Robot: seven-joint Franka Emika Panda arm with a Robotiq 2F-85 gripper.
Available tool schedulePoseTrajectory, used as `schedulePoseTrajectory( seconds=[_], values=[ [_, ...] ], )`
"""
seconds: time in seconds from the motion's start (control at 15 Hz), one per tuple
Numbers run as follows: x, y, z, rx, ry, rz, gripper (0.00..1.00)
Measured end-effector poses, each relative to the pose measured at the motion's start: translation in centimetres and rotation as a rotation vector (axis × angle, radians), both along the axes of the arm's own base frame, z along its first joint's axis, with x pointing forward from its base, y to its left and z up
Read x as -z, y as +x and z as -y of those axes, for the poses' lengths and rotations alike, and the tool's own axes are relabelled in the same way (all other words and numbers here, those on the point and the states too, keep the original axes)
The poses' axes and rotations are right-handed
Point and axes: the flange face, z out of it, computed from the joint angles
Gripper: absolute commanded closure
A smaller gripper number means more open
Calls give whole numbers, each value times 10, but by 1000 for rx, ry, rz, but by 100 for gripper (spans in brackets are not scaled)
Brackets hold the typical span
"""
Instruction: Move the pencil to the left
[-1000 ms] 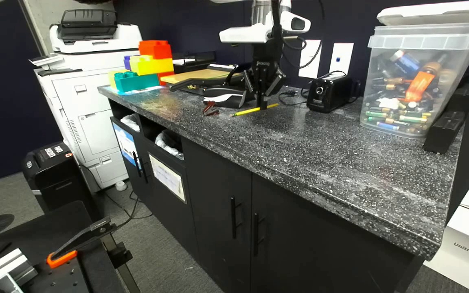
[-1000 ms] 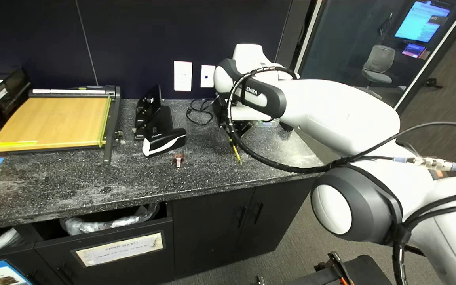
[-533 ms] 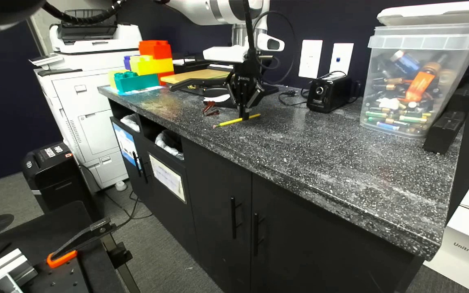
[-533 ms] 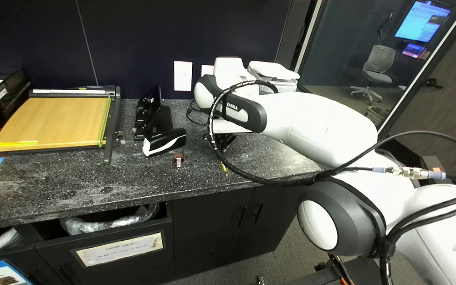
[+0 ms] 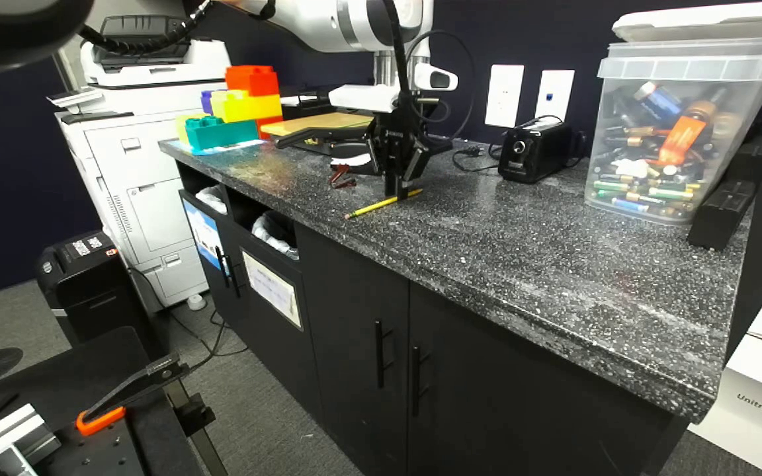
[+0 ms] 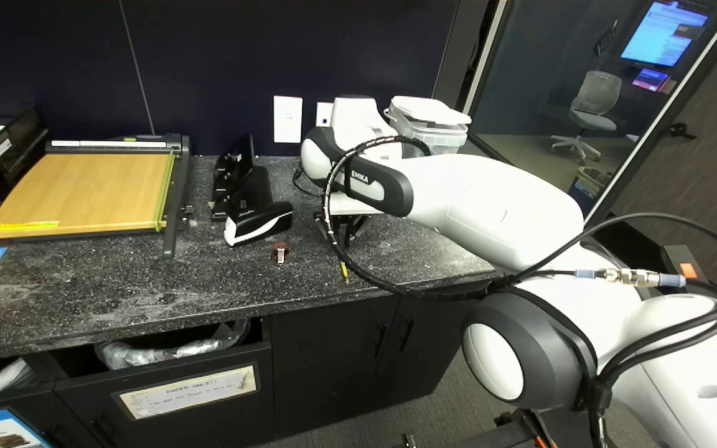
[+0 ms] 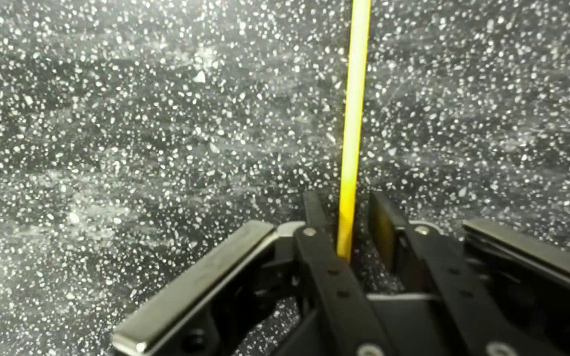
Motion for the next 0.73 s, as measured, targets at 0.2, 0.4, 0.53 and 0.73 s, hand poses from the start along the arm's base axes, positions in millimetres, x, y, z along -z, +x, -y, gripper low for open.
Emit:
schedulePoseTrajectory(
  seconds=[0.2,0.4,0.53,0.73],
  values=[
    [-5,0,-3,3,2,10,14],
    [-33,-2,-5,3,5,7,0],
    [-66,-4,-2,12,9,12,3],
    [-57,-4,-2,12,6,0,0]
  ],
)
